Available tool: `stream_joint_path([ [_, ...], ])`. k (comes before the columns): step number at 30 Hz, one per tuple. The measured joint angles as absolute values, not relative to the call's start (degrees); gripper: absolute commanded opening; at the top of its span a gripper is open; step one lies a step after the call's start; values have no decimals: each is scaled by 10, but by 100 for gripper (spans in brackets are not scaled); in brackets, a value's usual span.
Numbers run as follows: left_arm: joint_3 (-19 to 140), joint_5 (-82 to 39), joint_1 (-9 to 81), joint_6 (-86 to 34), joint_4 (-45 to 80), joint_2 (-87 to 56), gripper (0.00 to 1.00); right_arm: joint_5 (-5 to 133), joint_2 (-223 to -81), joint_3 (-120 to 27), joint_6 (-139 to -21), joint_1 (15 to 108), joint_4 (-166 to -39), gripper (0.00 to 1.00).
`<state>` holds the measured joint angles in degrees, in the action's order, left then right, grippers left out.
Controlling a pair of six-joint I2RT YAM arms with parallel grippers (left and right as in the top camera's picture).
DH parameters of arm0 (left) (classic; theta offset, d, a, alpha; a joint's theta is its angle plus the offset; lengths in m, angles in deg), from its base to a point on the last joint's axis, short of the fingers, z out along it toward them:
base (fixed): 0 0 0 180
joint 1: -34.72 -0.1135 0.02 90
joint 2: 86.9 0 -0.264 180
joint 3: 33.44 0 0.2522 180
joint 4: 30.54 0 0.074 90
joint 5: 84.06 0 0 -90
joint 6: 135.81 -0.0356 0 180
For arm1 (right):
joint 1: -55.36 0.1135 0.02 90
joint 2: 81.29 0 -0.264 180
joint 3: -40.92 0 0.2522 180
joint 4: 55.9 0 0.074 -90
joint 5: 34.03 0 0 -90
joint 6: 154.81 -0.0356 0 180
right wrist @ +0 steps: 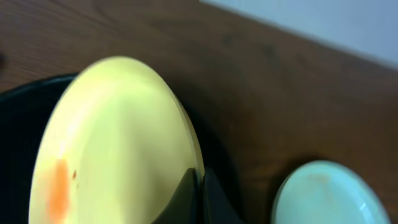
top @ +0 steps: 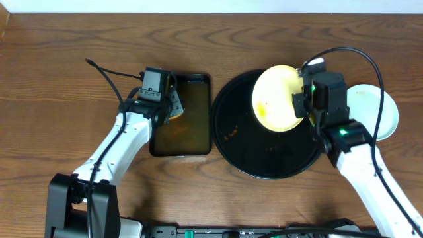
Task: Clean dirty plates on tray and stack at the side
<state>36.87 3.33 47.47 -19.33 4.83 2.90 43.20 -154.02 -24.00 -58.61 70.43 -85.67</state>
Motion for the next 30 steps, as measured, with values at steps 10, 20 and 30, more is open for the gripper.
stream_joint_path([
  [10,369,34,475,-193,49,29,8,371,-1498,-240,-478,785,-851,1],
  [20,369,34,475,-193,49,29,8,319,-1498,-240,-495,803,-865,9],
  [30,369,34,475,-193,49,29,8,373,-1540,-241,-689,677,-977,23],
])
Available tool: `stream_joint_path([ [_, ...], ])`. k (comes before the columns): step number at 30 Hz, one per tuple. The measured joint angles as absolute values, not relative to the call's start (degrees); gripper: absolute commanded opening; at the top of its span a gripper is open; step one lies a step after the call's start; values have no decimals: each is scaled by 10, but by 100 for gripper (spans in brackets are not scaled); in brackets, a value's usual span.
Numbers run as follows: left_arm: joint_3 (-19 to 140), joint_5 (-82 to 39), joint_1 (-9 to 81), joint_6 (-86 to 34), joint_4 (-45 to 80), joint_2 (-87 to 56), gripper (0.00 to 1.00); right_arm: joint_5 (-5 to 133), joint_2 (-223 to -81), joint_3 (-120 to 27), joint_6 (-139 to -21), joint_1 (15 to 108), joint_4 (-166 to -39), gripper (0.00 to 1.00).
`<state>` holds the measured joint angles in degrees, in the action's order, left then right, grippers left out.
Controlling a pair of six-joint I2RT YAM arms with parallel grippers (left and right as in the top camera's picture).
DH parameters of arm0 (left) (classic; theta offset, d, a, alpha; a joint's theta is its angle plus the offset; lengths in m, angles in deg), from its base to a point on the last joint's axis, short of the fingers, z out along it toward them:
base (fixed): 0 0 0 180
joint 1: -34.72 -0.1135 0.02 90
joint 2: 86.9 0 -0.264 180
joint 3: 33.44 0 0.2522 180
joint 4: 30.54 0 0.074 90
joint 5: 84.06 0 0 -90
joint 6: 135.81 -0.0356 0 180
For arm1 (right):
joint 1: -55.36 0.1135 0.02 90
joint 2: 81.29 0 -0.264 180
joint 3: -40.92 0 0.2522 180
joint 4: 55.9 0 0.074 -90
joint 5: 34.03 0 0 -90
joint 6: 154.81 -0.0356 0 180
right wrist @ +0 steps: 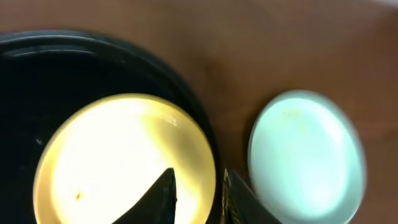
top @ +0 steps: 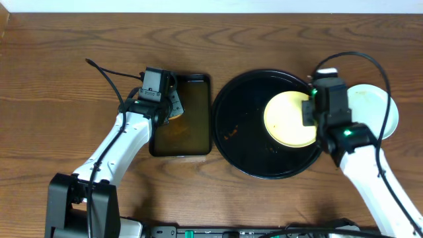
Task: Clean dirty plates on tray and stack at the side
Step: 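Slide the yellow plate rightward across the black tray with right gripper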
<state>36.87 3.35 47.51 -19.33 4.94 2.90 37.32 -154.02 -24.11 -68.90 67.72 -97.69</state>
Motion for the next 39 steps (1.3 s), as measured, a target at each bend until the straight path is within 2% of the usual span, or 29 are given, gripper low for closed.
stream_joint_path([
  [6,369,33,475,-193,49,29,8,476,-1602,-241,-764,590,-1012,29],
  [12,369,33,475,-193,49,29,8,530,-1661,-241,-806,543,-1027,29],
  [18,369,34,475,-193,49,29,8,562,-1688,-241,-816,542,-1027,29],
  [39,369,33,475,-193,53,29,8,547,-1739,-241,-838,542,-1051,29],
])
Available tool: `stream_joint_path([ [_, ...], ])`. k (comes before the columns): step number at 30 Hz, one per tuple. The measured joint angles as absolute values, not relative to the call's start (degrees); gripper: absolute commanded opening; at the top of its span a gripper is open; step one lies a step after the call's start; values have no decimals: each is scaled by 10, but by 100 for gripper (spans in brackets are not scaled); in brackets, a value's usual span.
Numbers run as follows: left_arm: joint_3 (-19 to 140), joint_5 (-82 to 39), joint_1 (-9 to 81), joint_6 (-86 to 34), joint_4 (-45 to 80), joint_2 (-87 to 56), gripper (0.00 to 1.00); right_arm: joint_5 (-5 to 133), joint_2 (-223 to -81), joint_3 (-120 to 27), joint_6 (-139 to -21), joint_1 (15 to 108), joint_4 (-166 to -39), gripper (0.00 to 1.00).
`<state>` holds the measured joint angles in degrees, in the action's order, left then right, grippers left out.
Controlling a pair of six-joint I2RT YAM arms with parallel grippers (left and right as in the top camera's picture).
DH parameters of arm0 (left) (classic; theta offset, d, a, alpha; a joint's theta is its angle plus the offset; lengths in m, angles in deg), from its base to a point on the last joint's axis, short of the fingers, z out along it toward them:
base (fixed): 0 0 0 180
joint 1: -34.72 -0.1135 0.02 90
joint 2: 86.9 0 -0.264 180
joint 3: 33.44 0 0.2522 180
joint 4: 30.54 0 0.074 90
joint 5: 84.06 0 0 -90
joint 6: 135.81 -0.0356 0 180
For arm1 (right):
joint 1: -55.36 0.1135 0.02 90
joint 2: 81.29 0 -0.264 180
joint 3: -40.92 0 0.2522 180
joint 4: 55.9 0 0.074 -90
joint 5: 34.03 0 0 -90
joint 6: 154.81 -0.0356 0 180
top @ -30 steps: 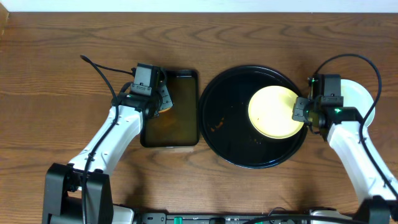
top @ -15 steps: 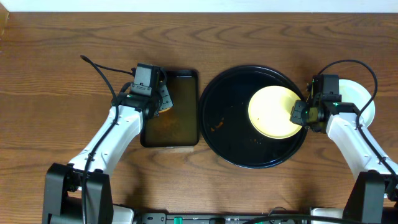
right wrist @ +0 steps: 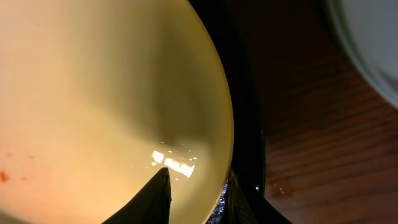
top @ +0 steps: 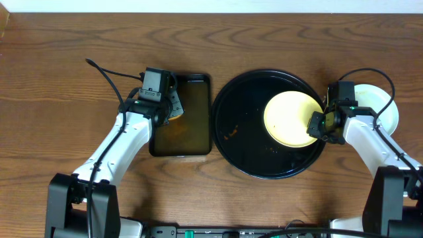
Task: Clean dirty plates on tray and stack at the side
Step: 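Slide the yellow plate rightward across the black tray with right gripper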
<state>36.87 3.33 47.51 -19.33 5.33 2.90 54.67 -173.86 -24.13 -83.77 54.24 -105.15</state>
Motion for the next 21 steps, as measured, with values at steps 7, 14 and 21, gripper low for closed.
stream_joint_path([
  [7,369,34,475,-193,54,29,8,545,-1742,-241,-853,542,-1053,30],
  [14,369,34,475,-193,54,29,8,545,-1742,-227,-873,542,-1029,28],
  [21,369,34,475,-193,54,29,8,552,-1742,-188,-896,542,-970,17],
])
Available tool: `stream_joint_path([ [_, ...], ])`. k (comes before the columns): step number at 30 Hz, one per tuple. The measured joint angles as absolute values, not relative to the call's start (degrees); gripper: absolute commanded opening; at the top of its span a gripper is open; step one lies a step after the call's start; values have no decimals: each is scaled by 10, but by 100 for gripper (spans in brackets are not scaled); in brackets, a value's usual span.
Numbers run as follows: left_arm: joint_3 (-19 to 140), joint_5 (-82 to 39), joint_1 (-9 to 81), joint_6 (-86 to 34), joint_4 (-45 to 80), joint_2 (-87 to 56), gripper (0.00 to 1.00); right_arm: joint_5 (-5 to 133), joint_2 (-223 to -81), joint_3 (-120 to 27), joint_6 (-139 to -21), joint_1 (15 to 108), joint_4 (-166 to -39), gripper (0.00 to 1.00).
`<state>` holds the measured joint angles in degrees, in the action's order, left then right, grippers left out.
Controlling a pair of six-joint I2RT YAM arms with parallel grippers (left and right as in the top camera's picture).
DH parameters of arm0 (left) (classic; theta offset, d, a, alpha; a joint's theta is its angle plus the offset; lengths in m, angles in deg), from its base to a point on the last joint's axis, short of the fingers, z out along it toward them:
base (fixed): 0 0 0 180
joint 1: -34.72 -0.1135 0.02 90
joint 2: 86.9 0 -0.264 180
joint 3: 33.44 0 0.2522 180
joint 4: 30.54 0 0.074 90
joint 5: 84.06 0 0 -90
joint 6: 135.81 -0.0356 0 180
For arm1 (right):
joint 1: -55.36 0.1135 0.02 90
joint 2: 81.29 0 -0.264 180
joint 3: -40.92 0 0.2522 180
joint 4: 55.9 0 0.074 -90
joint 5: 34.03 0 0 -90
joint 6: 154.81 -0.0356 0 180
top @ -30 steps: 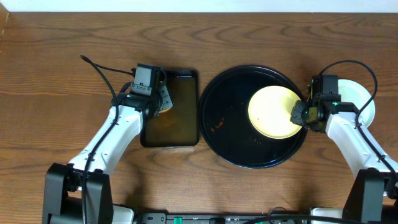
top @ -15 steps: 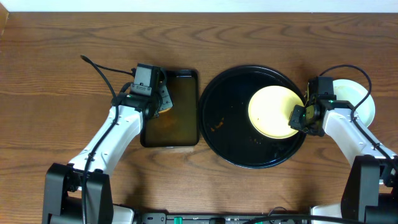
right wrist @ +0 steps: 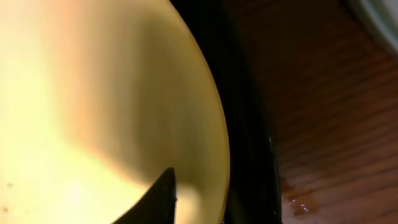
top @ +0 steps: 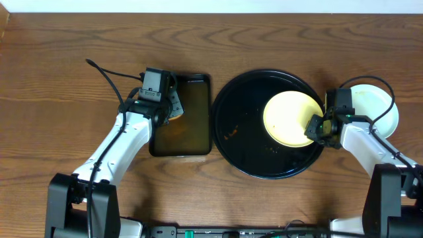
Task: Clean dirty plates on tray and stack at the side
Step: 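Slide the yellow plate rightward across the black tray with right gripper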
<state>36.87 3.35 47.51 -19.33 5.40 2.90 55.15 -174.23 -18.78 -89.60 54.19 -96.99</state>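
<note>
A yellow plate (top: 288,118) lies flat in the right half of the round black tray (top: 231,109). My right gripper (top: 316,129) sits low at the plate's right edge. In the right wrist view the plate (right wrist: 93,93) fills the left. One dark finger (right wrist: 158,199) lies over the plate's inside, and the other is nearly hidden beyond the rim, so the jaws stand apart astride it. My left gripper (top: 170,106) hangs over the dark basin (top: 188,132), shut on a small yellowish sponge. A pale plate (top: 378,106) rests on the table right of the tray.
The rectangular basin of brownish liquid sits just left of the tray. Small orange crumbs (top: 229,135) lie on the tray's floor. In the right wrist view the tray's black wall (right wrist: 249,124) runs beside bare wood, with the pale plate (right wrist: 382,12) at the corner.
My right gripper has shifted slightly, its camera now closer to the yellow plate's rim. Plate, tray and left arm are where they were.
First my right gripper held the yellow plate tilted up over the tray, an orange smear on it. Then the plate lay flat in the tray with the jaws apart above it. Later the gripper was low at the plate's right rim, where it stays.
</note>
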Motion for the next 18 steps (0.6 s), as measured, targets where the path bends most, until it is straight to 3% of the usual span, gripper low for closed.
stream_joint_path([
  [5,369,33,475,-193,54,29,8,553,-1741,-185,-908,533,-964,1],
  [18,369,34,475,-193,54,29,8,580,-1737,-181,-897,526,-890,1],
])
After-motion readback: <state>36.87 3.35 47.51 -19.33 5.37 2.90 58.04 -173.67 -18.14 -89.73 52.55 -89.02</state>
